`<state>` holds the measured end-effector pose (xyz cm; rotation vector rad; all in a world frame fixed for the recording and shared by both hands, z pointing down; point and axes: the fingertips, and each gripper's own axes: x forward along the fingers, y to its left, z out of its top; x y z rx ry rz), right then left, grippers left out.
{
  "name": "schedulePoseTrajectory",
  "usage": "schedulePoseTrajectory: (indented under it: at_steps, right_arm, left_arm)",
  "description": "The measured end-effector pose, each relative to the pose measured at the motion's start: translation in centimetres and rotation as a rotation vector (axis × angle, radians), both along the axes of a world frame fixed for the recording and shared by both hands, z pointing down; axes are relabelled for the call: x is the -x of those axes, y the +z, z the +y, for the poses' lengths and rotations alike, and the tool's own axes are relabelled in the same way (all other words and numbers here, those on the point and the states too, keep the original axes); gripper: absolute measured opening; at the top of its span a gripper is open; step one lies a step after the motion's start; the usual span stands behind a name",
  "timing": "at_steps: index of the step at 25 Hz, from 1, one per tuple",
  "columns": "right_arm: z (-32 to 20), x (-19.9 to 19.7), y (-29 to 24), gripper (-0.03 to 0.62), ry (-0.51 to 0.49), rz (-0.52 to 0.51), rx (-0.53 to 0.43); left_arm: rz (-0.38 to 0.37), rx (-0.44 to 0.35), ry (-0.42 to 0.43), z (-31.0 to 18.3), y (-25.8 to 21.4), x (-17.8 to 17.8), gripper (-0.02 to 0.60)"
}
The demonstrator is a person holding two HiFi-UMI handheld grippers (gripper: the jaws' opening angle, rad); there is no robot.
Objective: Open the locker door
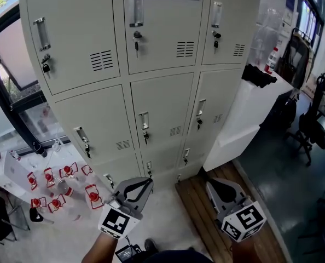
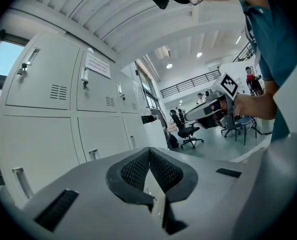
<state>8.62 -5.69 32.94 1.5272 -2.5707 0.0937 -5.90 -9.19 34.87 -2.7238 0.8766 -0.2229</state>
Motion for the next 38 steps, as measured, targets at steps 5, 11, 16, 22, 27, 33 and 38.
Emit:
schedulePoseTrajectory:
  at_steps: [5,11,16,22,27,33,38]
  right_arm:
    - [-1.2,1.7,0.1,0.037,0.036,0.011,0.005]
    - [-2.1,5.0,0.3,0.037,0.060,0.021,0.010]
    - [-3.3,6.2,1.2,0.037,0.047,0.031,0.036]
    - [-5.6,7.0,1.2,0.037,-0.013,0.024,0.030]
    - [-7.6,7.3,1.8,0.037,-0.077,0.011,0.048]
    - [-10.0,6.2,2.7,0.037,-0.115,0.007,0.068]
    - [-11.0,3.6,3.7,0.037,-0.109,0.008,0.093]
  left_arm:
    - [0.008,0.014,0.032,-2.0,0.6,1.7,0.018]
    - [0.034,0.009,0.062,-4.1,0.5,4.0,0.018]
    - [0.039,0.025,0.047,-6.0,1.1,5.1,0.018]
    - [0.021,0.039,-0.019,-7.7,1.7,6.2,0.018]
    - [-0.005,0.049,-0.079,-9.3,1.8,6.6,0.018]
    - [-0.010,0.068,-0.099,-11.4,2.6,4.4,0.018]
    - [-0.007,0.077,-0.102,-13.2,3.0,1.6,0.018]
